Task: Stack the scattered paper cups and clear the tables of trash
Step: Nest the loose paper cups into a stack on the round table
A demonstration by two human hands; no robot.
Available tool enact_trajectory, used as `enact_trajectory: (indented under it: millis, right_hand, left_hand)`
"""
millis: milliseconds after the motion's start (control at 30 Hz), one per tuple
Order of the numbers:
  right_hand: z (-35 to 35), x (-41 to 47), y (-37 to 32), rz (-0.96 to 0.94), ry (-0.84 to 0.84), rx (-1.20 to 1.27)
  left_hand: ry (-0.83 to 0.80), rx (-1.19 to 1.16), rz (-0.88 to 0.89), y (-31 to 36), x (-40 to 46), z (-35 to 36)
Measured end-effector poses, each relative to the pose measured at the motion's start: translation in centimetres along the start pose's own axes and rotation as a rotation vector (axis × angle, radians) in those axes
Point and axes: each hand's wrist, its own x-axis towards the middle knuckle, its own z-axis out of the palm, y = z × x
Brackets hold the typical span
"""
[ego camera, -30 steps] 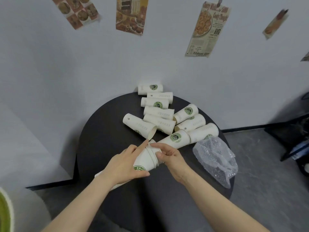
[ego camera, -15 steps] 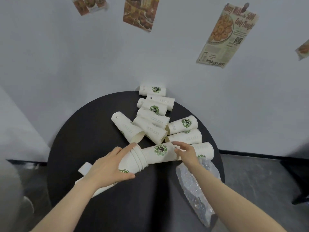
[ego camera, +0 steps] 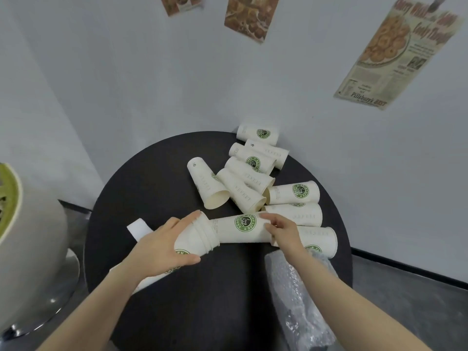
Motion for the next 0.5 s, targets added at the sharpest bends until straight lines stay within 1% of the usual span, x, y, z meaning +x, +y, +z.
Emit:
enact_trajectory:
  millis: [133, 233, 367, 500]
  right_hand:
    - [-0.7, -0.7, -1.8, -0.051, 0.012, 0.093]
    - [-1.5, -0.7, -3.3, -0.096, 0.026, 0.162]
    - [-2.2, -0.8, -4.6, -0.112, 0.033, 0.245]
    - [-2.2, -1.0, -5.1, -0.117, 0.004, 0.294]
  left_hand:
    - [0.025, 0.037, -0.047, -0.6, -0.5, -1.2]
    - [0.037, 0.085, -0.05, -0.8, -0.7, -2.0]
    - [-0.004, 0.088, -0.008, -0.4, -0.2, -2.8]
    - [-0.043, 0.041, 0.04, 0.7, 0.5, -3.0]
